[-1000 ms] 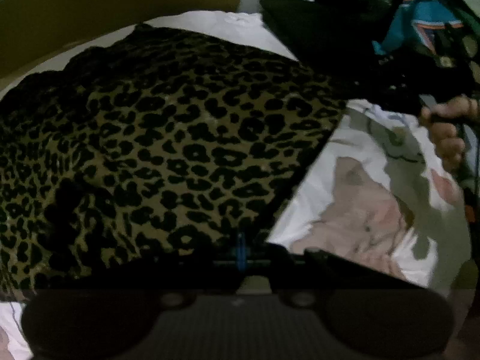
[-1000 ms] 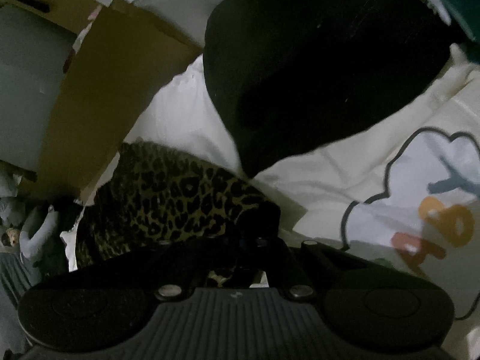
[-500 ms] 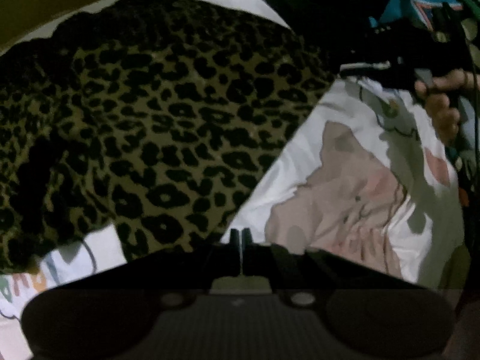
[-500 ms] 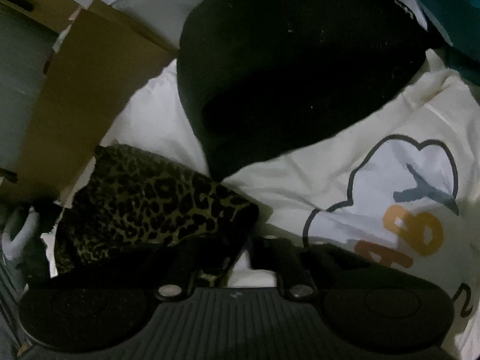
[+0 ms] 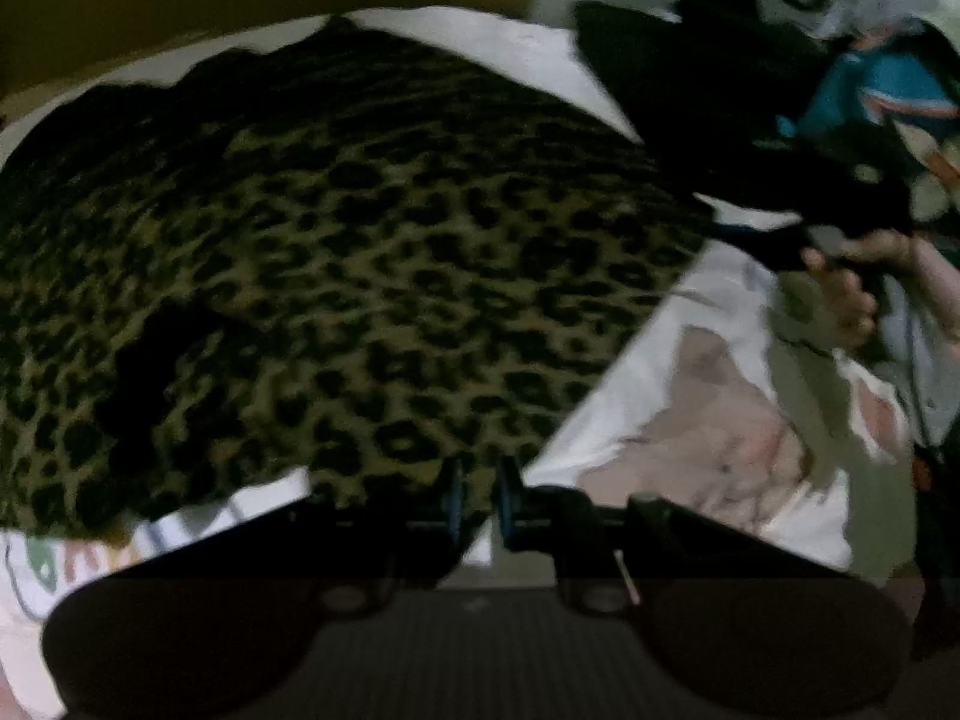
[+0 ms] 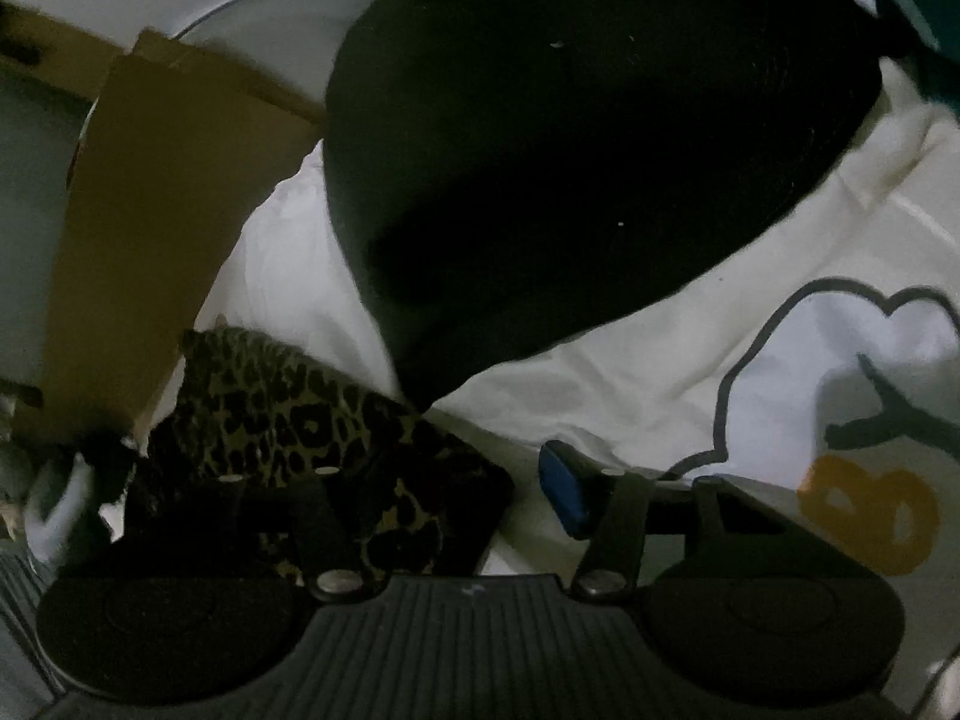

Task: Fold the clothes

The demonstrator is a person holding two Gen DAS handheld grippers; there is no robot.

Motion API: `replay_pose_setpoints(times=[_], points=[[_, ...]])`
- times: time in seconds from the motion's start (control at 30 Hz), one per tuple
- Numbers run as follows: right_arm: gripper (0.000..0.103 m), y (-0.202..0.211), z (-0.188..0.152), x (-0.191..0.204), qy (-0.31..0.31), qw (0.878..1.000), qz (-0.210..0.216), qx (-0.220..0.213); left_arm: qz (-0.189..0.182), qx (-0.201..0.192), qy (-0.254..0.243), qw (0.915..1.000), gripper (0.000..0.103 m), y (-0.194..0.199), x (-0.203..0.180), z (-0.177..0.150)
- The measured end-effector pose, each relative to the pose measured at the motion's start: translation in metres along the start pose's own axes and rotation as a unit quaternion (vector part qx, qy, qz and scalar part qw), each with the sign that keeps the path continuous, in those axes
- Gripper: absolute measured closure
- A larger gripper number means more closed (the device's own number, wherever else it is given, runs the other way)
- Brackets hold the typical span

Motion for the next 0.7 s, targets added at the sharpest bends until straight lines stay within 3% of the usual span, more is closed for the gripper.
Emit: replay_pose_setpoints(times=[0.23,0.4,0.5,0.7], points=[[0.076,-0.003,-0.005,-0.002,-0.029,0.999,0.02,0.01,0.035,0.053,0.049,0.9967,0.09,-0.021,0.034,-0.023],[0.081,-0.004,-0.017,0.002,-0.022,0.999,0.035,0.023,0.043,0.071,0.039,0.9958,0.091,-0.027,0.035,-0.03],[0.097,-0.006,-0.02,0.004,-0.021,0.999,0.04,0.027,0.042,0.073,0.037,0.9957,0.091,-0.027,0.035,-0.03],[0.101,0.008,-0.017,0.017,0.023,0.999,0.035,0.007,0.036,0.079,0.037,0.9955,0.091,-0.027,0.035,-0.03]])
Point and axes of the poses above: each gripper's, at about its wrist camera, not at the fingertips, and y roughly against the way its jaws point, x to its left, z to its top, the point moved 4 cm from there along -y, roughly the way its jaws point, and after that the axes turned 4 degrees about -x, right-handed, at the moved point
